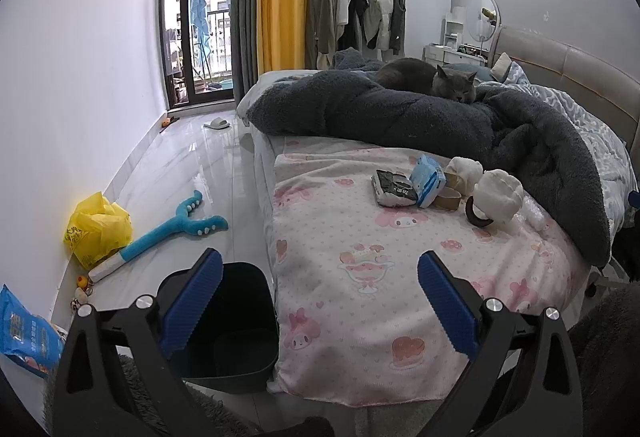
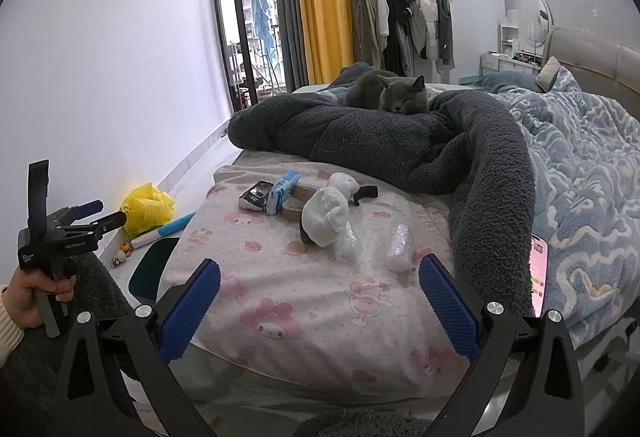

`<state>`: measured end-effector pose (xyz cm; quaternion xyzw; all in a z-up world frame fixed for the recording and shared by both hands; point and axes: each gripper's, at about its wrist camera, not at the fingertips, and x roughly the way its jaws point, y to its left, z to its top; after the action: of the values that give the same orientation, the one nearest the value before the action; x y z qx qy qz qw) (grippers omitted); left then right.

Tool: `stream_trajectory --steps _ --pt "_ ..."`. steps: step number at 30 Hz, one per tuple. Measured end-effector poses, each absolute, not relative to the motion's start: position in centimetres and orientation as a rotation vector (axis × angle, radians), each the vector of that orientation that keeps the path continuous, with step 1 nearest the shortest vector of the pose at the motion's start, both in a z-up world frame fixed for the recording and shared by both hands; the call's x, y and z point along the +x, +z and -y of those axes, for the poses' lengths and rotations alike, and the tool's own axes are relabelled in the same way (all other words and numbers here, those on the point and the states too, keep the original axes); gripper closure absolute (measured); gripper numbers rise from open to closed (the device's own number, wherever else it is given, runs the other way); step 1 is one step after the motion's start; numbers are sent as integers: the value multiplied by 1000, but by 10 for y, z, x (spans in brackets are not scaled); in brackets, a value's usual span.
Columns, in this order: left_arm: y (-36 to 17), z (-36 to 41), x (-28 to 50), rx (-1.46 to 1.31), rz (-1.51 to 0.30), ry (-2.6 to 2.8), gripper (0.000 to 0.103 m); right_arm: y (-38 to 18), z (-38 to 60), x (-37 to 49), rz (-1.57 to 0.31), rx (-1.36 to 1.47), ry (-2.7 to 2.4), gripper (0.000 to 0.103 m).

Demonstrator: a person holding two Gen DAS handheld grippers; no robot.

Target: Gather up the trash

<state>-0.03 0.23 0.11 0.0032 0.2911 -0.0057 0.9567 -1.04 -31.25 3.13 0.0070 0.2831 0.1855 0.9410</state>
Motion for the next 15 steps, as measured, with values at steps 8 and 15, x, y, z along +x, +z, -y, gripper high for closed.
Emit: stream_trajectory --steps 8,15 --pt "1 -3 0 3 -592 -10 3 31 313 -10 -578 15 379 3" --pt "1 -4 0 3 -592 -13 3 31 311 -11 -580 16 379 3"
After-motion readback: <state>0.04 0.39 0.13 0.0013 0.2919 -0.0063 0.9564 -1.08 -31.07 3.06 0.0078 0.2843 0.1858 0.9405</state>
